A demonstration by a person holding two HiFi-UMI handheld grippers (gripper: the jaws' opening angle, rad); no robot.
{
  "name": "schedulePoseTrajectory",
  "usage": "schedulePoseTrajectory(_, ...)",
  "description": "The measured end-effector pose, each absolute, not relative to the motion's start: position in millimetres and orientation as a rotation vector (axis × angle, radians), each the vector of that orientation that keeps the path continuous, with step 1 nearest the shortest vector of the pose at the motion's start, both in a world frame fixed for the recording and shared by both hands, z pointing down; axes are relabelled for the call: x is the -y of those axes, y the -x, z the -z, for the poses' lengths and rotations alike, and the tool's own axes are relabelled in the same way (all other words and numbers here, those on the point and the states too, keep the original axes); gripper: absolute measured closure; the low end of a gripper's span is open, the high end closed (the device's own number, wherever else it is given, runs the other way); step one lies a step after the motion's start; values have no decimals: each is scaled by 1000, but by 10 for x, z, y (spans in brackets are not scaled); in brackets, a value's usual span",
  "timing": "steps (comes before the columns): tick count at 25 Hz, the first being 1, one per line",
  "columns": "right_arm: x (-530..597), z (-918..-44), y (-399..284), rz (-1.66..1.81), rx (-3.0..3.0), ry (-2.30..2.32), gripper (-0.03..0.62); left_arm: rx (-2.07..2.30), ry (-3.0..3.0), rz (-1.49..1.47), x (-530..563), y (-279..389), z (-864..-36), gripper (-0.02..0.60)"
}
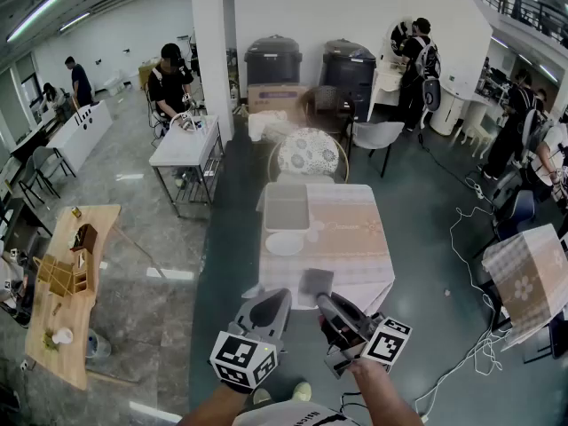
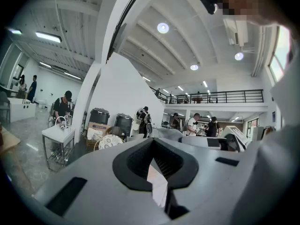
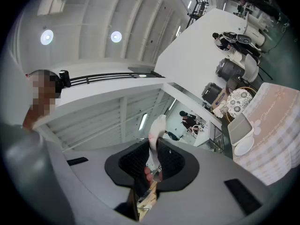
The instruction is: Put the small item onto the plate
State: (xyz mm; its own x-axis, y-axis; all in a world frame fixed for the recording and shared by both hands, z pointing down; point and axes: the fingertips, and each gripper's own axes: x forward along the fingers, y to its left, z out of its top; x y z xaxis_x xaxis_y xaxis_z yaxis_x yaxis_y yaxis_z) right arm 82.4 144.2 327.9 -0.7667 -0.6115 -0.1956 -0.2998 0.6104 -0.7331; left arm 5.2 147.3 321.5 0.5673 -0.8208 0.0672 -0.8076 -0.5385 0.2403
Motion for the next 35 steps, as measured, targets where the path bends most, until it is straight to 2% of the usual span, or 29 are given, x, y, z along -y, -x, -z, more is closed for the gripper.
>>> schedulePoseTrajectory(17, -1503, -3234, -873, 1016, -2374, 677, 528, 1364, -2547, 74, -1530, -79, -3200, 575)
schedulePoseTrajectory(35, -1487, -3289, -1220, 1035, -2371, 619, 528, 1471, -2498, 95, -1510, -301, -3259, 575)
